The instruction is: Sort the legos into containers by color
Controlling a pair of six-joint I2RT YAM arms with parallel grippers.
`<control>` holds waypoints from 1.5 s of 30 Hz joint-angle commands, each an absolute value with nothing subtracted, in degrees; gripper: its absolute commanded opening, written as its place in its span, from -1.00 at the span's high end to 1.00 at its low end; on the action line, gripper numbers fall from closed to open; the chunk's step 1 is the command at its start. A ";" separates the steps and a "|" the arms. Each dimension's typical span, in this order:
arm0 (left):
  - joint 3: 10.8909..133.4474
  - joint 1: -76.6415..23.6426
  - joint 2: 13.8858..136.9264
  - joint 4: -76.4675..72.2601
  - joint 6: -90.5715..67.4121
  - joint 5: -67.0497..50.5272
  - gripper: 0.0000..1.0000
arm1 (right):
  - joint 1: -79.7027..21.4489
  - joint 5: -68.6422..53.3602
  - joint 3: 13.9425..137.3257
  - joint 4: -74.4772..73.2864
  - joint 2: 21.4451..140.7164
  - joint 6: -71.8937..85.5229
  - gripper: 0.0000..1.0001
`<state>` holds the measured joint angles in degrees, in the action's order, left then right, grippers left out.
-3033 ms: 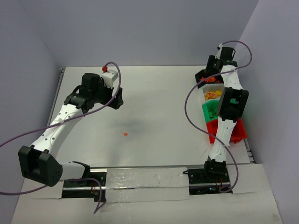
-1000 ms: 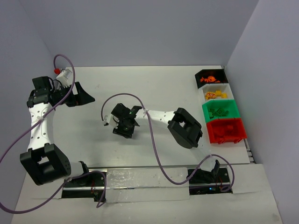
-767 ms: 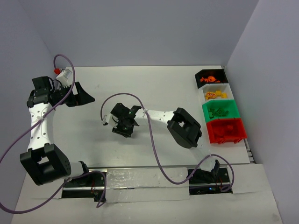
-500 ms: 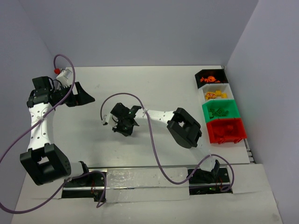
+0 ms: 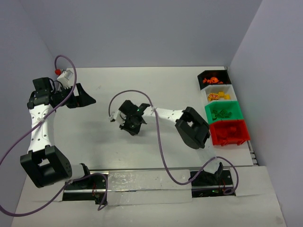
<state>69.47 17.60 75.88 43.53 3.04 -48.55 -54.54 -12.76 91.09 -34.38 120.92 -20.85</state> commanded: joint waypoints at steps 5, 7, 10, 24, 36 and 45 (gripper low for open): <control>71.44 11.16 75.76 39.88 2.80 -36.33 -0.99 | -28.41 -18.94 93.74 -37.81 106.11 -17.90 1.00; 71.29 8.65 75.78 38.74 2.82 -32.53 -0.98 | -22.58 -19.75 95.56 -38.07 105.90 -17.22 1.00; 71.20 4.87 75.59 36.96 3.52 -26.74 -0.98 | -12.67 -22.62 100.53 -38.23 107.36 -14.81 1.00; 75.06 4.39 80.20 36.49 1.84 -21.87 -0.98 | 10.39 -13.13 122.68 -39.45 125.84 -9.23 1.00; 74.02 4.47 80.52 35.94 1.67 -20.57 -0.99 | 13.17 -10.91 124.09 -36.44 131.63 -8.97 0.98; 73.74 4.39 80.18 36.36 1.49 -20.57 -0.99 | 13.36 -10.99 125.51 -35.92 132.61 -7.30 -0.28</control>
